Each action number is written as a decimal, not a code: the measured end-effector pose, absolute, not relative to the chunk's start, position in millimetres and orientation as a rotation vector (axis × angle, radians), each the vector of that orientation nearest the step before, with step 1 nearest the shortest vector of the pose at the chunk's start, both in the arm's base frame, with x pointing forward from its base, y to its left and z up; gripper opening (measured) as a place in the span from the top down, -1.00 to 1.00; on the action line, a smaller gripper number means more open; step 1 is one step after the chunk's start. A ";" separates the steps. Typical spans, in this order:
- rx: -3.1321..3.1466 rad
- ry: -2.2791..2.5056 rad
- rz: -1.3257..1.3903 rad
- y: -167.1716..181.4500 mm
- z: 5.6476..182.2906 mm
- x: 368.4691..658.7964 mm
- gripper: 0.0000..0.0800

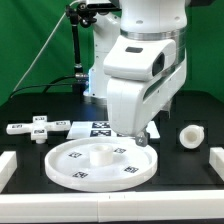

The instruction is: Assemble round table

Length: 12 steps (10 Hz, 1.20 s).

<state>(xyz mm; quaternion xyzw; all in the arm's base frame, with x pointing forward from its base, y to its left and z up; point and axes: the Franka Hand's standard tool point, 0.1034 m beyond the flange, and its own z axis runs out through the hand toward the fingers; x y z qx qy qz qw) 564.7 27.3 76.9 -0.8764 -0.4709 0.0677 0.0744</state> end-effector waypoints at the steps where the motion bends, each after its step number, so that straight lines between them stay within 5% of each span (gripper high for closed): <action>1: -2.629 -1.413 0.204 27.3 76.3 564.7 -0.62; 6: -2.629 -1.416 0.205 26.1 75.4 563.8 -0.62; 12: -2.506 -1.668 0.068 -39.5 52.1 524.5 -0.62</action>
Offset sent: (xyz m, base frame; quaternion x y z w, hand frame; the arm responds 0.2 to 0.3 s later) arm 0.0000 0.0000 0.0000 0.0000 0.0000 0.0000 1.0000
